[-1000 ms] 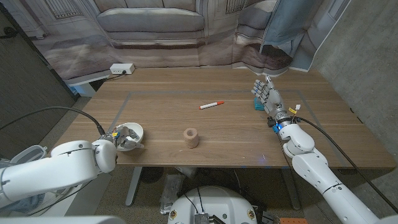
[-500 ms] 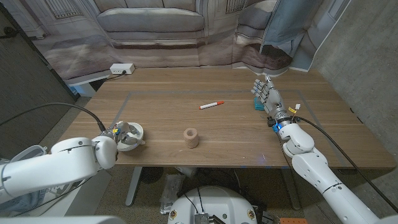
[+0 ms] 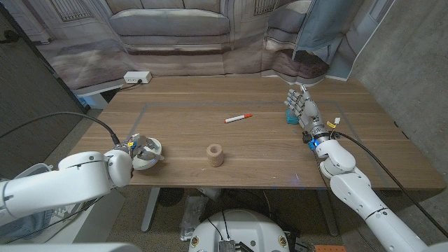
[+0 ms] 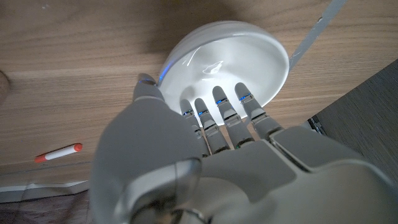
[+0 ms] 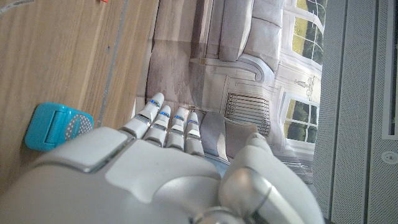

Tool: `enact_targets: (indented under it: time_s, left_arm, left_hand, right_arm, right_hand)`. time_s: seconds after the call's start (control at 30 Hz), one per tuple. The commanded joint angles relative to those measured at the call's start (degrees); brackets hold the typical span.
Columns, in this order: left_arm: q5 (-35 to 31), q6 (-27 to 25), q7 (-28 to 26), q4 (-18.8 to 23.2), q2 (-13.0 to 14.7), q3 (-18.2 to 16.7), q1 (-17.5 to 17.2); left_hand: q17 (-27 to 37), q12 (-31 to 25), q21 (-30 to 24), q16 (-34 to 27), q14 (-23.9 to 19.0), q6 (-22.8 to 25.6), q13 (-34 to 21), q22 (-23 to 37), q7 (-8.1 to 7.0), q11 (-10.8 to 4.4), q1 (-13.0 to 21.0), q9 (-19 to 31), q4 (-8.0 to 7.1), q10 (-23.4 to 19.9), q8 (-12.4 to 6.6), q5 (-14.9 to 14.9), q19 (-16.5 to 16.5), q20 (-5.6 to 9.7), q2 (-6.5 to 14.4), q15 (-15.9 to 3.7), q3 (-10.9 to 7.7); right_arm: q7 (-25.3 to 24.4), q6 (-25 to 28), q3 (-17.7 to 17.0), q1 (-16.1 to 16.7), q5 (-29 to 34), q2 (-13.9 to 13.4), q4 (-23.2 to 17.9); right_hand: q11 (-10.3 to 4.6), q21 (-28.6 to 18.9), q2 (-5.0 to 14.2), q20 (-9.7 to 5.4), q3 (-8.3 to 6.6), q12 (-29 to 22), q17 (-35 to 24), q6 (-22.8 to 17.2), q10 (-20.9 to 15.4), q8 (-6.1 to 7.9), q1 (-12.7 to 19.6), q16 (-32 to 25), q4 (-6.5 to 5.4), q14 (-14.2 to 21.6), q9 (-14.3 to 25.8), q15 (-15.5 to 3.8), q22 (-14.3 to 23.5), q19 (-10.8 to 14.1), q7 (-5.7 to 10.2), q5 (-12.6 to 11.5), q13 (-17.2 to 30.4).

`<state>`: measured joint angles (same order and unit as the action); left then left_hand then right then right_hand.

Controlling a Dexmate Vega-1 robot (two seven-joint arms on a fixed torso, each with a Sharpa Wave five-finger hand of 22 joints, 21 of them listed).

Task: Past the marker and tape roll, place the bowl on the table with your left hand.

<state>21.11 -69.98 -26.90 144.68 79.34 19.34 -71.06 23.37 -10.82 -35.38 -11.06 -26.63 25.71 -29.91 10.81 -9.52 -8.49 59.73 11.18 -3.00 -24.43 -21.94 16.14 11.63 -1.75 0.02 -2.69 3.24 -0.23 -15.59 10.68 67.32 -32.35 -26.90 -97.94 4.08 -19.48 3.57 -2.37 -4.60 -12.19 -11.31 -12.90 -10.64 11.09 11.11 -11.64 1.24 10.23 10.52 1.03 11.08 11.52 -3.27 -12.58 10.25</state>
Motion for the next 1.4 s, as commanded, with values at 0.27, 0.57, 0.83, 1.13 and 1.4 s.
enact_targets:
  time_s: [0.27,0.57,0.83,1.13,1.4]
  left_arm:
    - [-0.1,-4.0,1.5,2.8,1.1,0.6,3.5]
    - [-0.8,-4.7,2.2,3.7,1.6,1.6,5.5]
    - [-1.2,-5.8,2.2,4.8,1.9,1.3,6.8]
    - [-2.0,-6.0,3.1,5.4,2.5,1.9,8.8]
    - [-0.6,-3.6,1.5,5.0,2.7,-2.0,5.5]
  left_hand:
    - [-0.4,-0.6,0.2,-0.7,-0.7,0.9,0.5,0.1,0.08,-0.01,-0.2,0.2,-0.33,-0.8,0.54,0.5,0.0,-0.20,0.8,-2.59,0.32]
    - [-0.7,-0.7,0.2,-0.9,-1.1,1.5,0.9,0.1,0.19,-0.16,-0.2,0.2,-0.38,-1.0,0.56,0.6,0.3,-0.06,1.0,-2.68,0.34]
    - [-1.0,-0.7,0.3,-1.0,-1.2,1.7,1.2,0.1,0.15,-0.23,0.0,0.2,-0.34,-1.1,0.73,0.7,0.3,-0.06,1.1,-2.77,0.33]
    - [-1.3,-0.7,0.4,-1.1,-1.5,1.9,1.6,0.1,0.40,-0.18,0.1,0.2,-0.31,-1.2,0.89,0.7,0.3,-0.06,1.3,-2.87,0.33]
    - [-1.5,-0.8,0.4,-1.2,-1.8,2.3,1.9,0.1,0.29,-0.37,0.2,0.2,-0.30,-1.5,0.95,0.8,0.6,0.04,1.4,-2.97,0.35]
  right_arm:
    - [0.5,-0.6,-0.1,-0.4,-0.5,0.0,0.7]
    - [0.7,-0.7,0.0,-0.9,-0.6,0.4,1.5]
    - [1.1,-1.0,0.1,-1.3,-0.7,0.9,2.4]
    - [1.3,-1.2,0.1,-1.4,-0.6,1.6,3.2]
    - [1.4,-1.3,-0.2,-1.2,-0.7,1.7,3.3]
  right_hand:
    - [0.09,0.1,0.35,-1.18,0.33,0.1,-0.2,-0.2,-0.5,0.14,-0.1,0.0,0.07,0.6,0.2,-0.03,0.1,0.6,0.23,0.0,0.3]
    - [0.17,0.1,0.37,-1.18,0.34,0.1,-0.2,-0.2,-0.5,0.13,-0.1,0.0,0.08,0.6,0.2,0.04,0.1,0.6,0.23,0.0,0.3]
    - [0.14,0.2,0.38,-1.19,0.35,0.1,-0.2,-0.2,-0.5,0.12,-0.1,0.0,0.10,0.7,0.2,0.03,0.1,0.6,0.23,0.0,0.3]
    - [0.12,0.3,0.39,-1.17,0.37,0.1,-0.2,-0.2,-0.5,0.12,-0.1,0.0,0.11,0.7,0.2,0.03,0.1,0.7,0.24,0.0,0.3]
    - [0.22,0.3,0.42,-1.16,0.38,0.1,-0.2,-0.2,-0.5,0.11,-0.1,0.0,0.11,0.7,0.2,-0.01,0.1,0.7,0.24,0.1,0.3]
